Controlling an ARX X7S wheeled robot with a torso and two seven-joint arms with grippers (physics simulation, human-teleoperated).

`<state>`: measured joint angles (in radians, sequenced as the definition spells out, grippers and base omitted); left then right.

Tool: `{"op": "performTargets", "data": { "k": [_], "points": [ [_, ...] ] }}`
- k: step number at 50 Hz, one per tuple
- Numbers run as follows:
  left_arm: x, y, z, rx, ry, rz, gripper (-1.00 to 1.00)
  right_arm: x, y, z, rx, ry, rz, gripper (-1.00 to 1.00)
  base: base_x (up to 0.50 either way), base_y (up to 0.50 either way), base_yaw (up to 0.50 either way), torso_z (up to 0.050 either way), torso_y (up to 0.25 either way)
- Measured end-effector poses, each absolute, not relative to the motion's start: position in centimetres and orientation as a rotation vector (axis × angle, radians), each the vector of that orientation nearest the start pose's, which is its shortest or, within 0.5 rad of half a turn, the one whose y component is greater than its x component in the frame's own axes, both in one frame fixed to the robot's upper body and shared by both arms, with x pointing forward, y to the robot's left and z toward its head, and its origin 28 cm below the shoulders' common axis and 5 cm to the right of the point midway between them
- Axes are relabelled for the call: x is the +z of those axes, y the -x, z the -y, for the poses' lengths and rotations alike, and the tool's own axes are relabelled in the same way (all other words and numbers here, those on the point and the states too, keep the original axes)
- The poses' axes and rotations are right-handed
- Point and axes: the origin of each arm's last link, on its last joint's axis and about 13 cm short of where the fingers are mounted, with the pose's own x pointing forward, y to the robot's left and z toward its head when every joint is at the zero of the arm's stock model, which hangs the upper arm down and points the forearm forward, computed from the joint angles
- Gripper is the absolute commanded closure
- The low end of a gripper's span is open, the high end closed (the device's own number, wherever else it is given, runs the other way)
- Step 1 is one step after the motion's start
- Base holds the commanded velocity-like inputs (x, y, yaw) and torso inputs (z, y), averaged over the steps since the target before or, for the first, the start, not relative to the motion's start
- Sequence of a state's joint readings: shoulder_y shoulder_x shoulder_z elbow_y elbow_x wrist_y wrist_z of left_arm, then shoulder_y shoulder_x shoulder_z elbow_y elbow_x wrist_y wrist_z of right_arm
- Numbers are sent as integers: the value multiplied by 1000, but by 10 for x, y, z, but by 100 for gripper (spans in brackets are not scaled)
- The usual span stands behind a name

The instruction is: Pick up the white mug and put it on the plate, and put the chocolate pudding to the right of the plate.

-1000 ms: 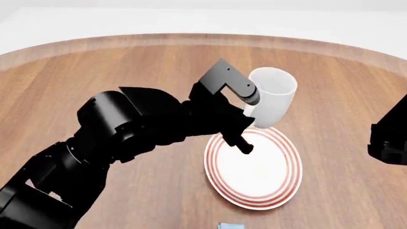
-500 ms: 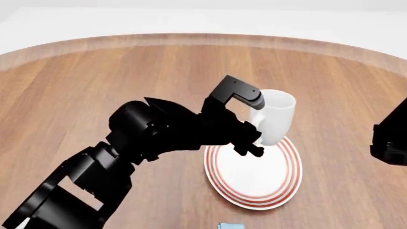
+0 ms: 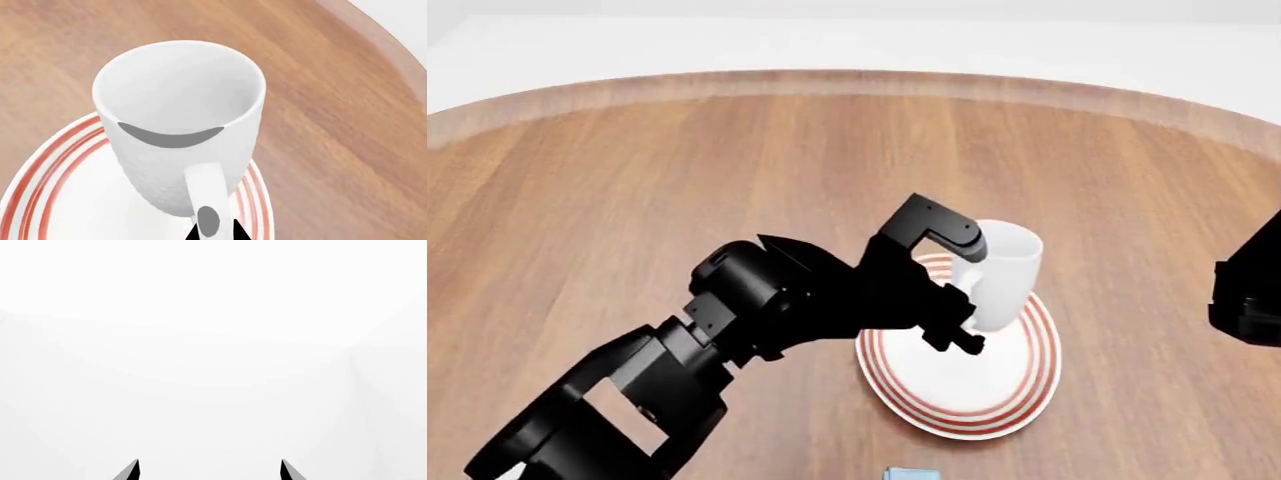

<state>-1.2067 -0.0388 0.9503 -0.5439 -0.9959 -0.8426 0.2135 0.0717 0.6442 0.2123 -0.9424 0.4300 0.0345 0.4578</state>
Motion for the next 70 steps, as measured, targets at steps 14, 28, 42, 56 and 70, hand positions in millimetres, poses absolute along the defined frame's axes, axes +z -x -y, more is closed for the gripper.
{"op": "performTargets", "data": {
  "k": [14, 28, 42, 56, 70],
  "points": [
    [163, -357, -89, -996, -145, -584, 100, 238, -156, 164, -122, 90, 987, -100, 0, 0, 0, 0, 0],
    [153, -360, -90, -999, -174, -549, 100, 237, -156, 165, -121, 88, 985, -100, 0, 0, 0, 0, 0],
    [141, -362, -91, -989, -201, -532, 100, 237, -156, 165, -121, 88, 984, -100, 0, 0, 0, 0, 0],
    [130, -363, -92, -976, -234, -531, 100, 236, -157, 165, -121, 87, 982, -100, 0, 0, 0, 0, 1],
    [121, -364, -95, -945, -249, -541, 100, 235, -156, 165, -120, 86, 979, -100, 0, 0, 0, 0, 0]
  ]
}}
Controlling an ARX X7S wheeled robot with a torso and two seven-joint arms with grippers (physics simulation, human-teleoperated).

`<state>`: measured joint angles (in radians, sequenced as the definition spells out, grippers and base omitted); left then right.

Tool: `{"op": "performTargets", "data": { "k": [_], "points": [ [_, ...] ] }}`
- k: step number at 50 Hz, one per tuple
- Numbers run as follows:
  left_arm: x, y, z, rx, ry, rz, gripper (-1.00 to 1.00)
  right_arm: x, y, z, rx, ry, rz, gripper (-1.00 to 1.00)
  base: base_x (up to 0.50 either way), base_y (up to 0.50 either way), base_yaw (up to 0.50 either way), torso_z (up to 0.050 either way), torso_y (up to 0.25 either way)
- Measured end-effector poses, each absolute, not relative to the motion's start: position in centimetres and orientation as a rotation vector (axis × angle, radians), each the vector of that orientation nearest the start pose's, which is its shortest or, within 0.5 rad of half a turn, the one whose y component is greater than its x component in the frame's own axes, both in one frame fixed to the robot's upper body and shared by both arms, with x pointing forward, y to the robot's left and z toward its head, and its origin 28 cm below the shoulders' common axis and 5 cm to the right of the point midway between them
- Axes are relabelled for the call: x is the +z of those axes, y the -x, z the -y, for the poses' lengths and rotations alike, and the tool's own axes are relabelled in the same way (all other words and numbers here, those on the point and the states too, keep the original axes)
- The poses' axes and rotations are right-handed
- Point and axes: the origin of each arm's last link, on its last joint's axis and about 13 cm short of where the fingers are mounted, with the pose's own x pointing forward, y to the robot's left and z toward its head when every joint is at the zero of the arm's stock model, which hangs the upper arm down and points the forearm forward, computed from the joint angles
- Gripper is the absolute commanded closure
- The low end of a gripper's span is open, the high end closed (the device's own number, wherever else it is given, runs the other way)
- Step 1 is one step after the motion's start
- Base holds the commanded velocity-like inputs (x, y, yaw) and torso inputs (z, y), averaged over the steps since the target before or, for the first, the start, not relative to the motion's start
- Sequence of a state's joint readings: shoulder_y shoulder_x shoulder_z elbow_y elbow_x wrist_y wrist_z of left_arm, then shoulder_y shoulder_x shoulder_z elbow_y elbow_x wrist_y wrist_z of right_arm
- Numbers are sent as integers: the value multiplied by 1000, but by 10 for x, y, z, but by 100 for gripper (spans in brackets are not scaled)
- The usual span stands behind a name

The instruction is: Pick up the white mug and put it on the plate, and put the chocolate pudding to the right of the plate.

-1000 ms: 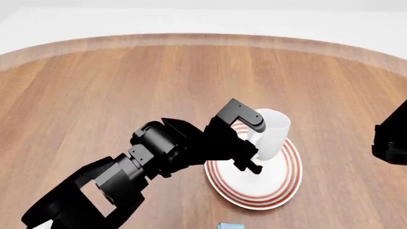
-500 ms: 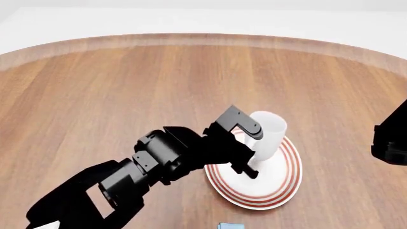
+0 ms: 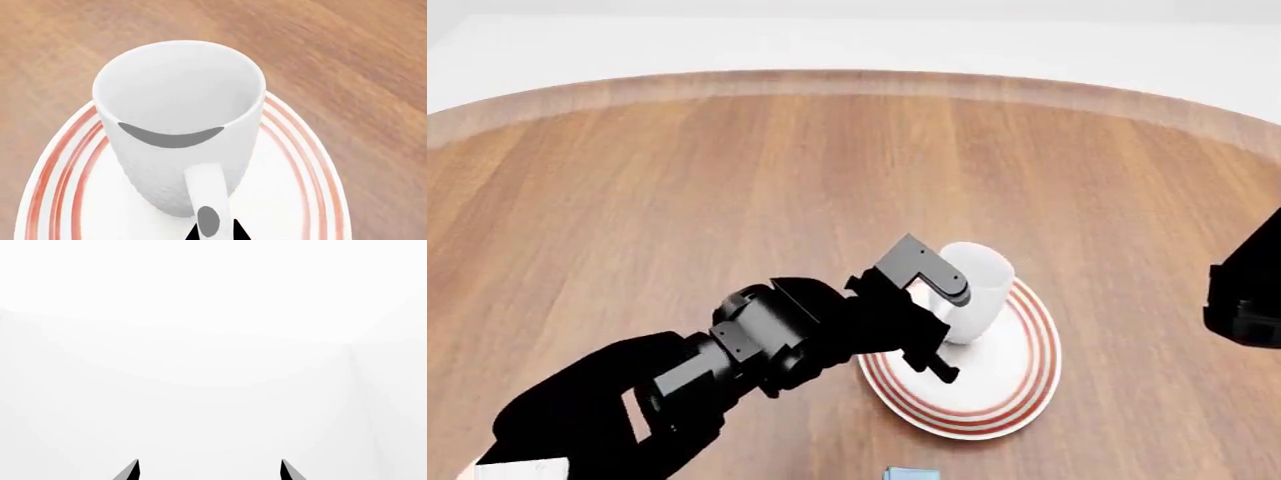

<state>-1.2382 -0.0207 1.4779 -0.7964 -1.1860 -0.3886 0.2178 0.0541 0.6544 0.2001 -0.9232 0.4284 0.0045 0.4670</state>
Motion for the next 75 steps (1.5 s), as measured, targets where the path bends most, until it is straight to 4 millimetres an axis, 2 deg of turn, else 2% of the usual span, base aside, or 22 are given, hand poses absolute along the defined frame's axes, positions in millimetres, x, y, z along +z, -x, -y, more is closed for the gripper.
{"op": "performTargets", "data": {
  "k": [1, 2, 21, 32, 51, 75],
  "points": [
    [121, -364, -95, -945, -248, -541, 100, 235, -156, 165, -120, 86, 979, -100, 0, 0, 0, 0, 0],
    [121, -364, -95, -944, -246, -541, -100, 235, -156, 165, -120, 86, 979, -100, 0, 0, 0, 0, 0],
    [116, -364, -99, -903, -260, -546, -100, 235, -157, 163, -115, 87, 977, -100, 0, 0, 0, 0, 0],
    [121, -359, -105, -887, -260, -538, -100, 235, -157, 162, -111, 88, 978, -100, 0, 0, 0, 0, 0],
    [140, -336, -116, -899, -260, -505, -100, 235, -156, 160, -103, 89, 977, -100, 0, 0, 0, 0, 0],
    [175, -297, -134, -962, -266, -398, -100, 233, -155, 158, -95, 85, 974, -100, 0, 0, 0, 0, 0]
  ]
}}
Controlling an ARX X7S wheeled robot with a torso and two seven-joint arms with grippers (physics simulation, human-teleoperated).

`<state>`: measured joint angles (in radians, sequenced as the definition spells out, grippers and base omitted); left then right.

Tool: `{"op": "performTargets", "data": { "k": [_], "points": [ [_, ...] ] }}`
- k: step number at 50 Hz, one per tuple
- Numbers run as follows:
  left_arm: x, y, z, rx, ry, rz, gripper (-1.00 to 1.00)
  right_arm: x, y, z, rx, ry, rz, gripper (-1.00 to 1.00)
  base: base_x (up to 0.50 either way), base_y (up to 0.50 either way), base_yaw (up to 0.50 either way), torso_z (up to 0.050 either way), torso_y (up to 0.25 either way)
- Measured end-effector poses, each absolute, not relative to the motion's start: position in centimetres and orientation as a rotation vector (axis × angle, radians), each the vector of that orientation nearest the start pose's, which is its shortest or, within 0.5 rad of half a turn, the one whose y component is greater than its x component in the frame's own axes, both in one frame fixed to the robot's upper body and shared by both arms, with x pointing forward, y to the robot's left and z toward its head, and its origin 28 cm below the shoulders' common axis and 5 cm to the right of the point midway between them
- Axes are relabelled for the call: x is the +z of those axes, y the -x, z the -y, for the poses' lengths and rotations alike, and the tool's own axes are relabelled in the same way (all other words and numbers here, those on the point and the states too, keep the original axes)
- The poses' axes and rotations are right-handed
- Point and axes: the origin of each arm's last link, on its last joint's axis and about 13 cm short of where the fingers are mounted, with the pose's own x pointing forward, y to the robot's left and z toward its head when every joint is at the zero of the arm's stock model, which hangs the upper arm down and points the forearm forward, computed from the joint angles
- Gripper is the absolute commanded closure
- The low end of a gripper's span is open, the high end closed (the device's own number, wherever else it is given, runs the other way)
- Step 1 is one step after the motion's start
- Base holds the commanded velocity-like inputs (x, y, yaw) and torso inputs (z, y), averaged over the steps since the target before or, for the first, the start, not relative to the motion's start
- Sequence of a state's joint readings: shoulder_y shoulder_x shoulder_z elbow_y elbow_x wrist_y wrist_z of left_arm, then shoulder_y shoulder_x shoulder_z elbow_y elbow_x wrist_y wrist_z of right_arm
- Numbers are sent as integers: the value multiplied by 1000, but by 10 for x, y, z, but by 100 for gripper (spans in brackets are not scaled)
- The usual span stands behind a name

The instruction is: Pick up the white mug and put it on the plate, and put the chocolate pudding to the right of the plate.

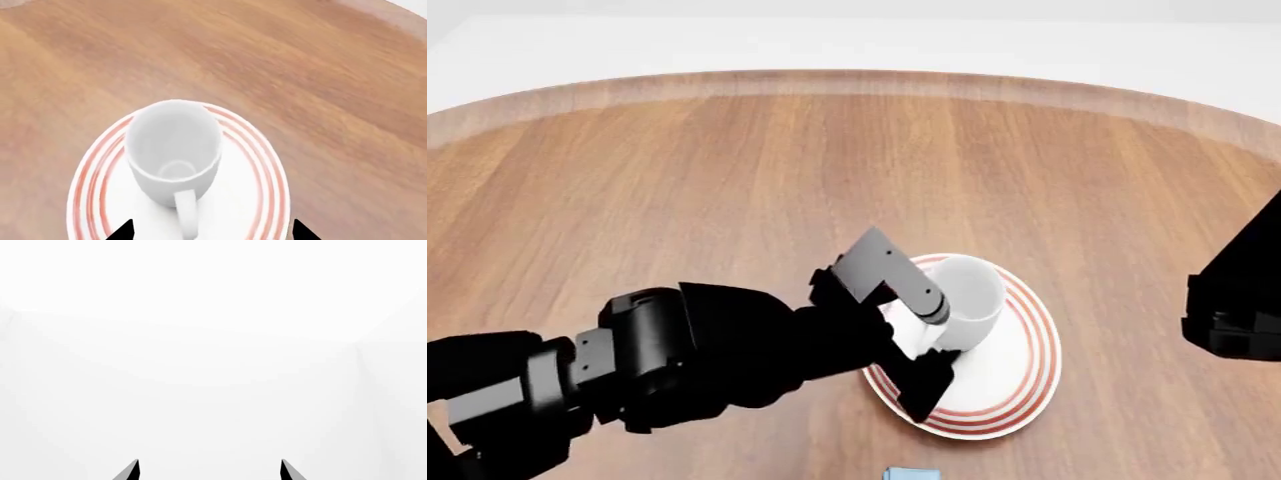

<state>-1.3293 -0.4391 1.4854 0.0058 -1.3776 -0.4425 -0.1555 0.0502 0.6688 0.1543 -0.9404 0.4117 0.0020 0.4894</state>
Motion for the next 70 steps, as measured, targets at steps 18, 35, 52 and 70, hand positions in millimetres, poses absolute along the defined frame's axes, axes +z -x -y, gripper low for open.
{"op": "performTargets", "data": {
  "k": [18, 35, 52, 70],
  "points": [
    [209, -260, -150, -1011, -265, -251, -100, 233, -154, 158, -94, 85, 972, -100, 0, 0, 0, 0, 0],
    [245, -243, -170, -979, -214, -86, -100, 232, -154, 158, -92, 86, 971, -100, 0, 0, 0, 0, 0],
    [276, -228, -199, -898, -88, 71, -100, 232, -154, 158, -92, 88, 972, -100, 0, 0, 0, 0, 0],
    [291, -226, -238, -524, -71, 313, -100, 232, -154, 158, -92, 88, 973, -100, 0, 0, 0, 0, 0]
  ]
}}
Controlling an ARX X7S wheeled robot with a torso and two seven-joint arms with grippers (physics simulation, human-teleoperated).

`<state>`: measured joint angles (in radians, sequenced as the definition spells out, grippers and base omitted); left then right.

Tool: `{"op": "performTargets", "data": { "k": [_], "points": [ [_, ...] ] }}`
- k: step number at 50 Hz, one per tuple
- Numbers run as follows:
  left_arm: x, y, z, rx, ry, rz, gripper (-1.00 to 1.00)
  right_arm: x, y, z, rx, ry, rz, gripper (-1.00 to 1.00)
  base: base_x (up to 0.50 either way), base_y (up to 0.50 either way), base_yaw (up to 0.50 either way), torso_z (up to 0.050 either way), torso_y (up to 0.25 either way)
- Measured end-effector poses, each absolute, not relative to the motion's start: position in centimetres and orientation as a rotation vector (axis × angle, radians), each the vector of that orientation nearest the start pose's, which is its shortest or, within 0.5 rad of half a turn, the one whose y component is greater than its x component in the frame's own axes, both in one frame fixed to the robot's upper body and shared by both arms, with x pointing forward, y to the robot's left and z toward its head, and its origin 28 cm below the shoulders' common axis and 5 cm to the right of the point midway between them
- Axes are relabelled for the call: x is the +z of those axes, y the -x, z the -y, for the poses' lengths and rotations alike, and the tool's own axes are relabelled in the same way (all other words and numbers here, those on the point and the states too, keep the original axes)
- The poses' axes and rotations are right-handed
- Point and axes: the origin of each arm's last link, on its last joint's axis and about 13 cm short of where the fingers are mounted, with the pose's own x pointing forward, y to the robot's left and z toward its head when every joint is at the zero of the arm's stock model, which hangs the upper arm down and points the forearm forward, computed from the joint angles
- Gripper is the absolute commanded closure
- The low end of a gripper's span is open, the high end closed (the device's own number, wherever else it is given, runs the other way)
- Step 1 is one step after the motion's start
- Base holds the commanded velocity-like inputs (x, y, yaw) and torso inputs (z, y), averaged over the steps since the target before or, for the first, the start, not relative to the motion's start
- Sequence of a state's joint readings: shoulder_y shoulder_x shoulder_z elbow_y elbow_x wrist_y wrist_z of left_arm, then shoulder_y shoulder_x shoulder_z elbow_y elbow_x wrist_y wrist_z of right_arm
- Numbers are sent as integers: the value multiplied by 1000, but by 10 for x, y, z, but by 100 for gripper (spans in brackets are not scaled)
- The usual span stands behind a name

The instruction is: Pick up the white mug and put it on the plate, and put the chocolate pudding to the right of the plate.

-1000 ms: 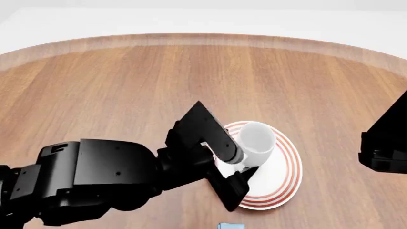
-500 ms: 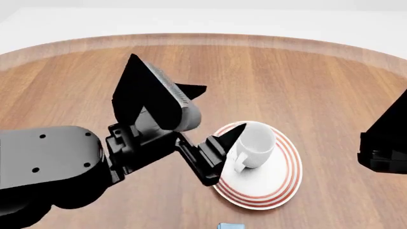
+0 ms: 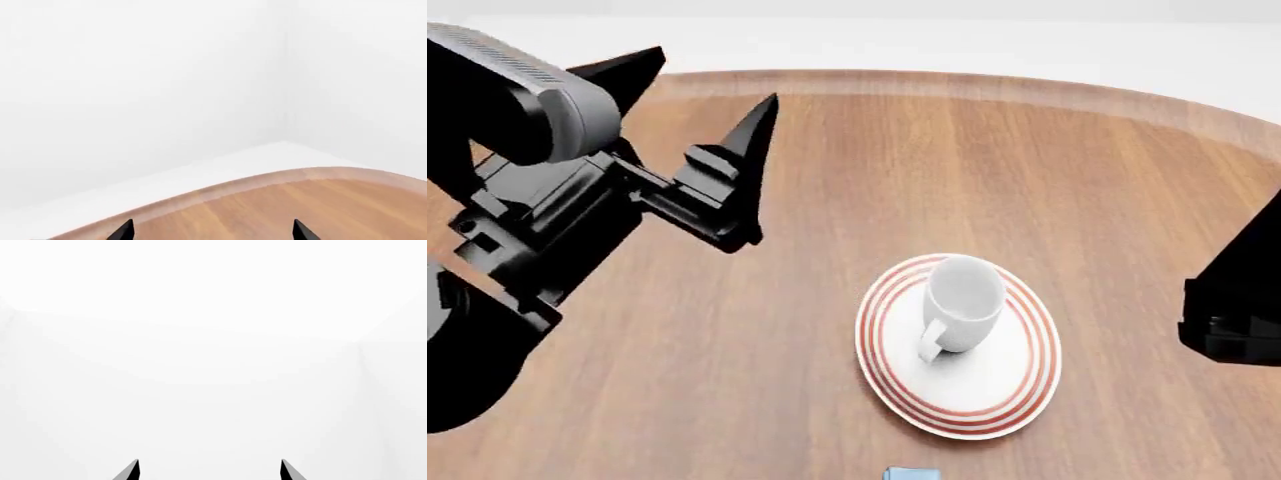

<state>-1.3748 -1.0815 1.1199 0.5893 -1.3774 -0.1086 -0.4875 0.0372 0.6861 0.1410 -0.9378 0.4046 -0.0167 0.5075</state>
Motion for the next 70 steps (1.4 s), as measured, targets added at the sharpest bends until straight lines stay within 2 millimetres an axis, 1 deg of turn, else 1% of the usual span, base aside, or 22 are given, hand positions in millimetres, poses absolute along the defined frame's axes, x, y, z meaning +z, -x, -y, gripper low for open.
{"op": "performTargets", "data": {
  "k": [8, 22, 32, 44, 49, 58, 70],
  "points": [
    [295, -223, -254, -331, -96, 404, -100, 232, -154, 158, -93, 88, 973, -100, 0, 0, 0, 0, 0],
    [299, -223, -275, -87, -101, 490, -100, 232, -154, 158, -93, 90, 972, -100, 0, 0, 0, 0, 0],
    [299, -223, -281, 4, -110, 522, -100, 232, -155, 158, -93, 93, 971, -100, 0, 0, 0, 0, 0],
    [299, -221, -283, 48, -127, 547, -100, 235, -154, 153, -67, 100, 970, -100, 0, 0, 0, 0, 0],
    [299, -221, -282, 55, -134, 554, -100, 236, -154, 145, -36, 111, 945, -100, 0, 0, 0, 0, 0],
    [299, -220, -281, 58, -140, 559, -100, 234, -155, 123, 45, 110, 874, -100, 0, 0, 0, 0, 0],
    [298, -221, -279, 55, -148, 556, -100, 226, -149, 98, 136, 87, 766, -100, 0, 0, 0, 0, 0]
  ]
}}
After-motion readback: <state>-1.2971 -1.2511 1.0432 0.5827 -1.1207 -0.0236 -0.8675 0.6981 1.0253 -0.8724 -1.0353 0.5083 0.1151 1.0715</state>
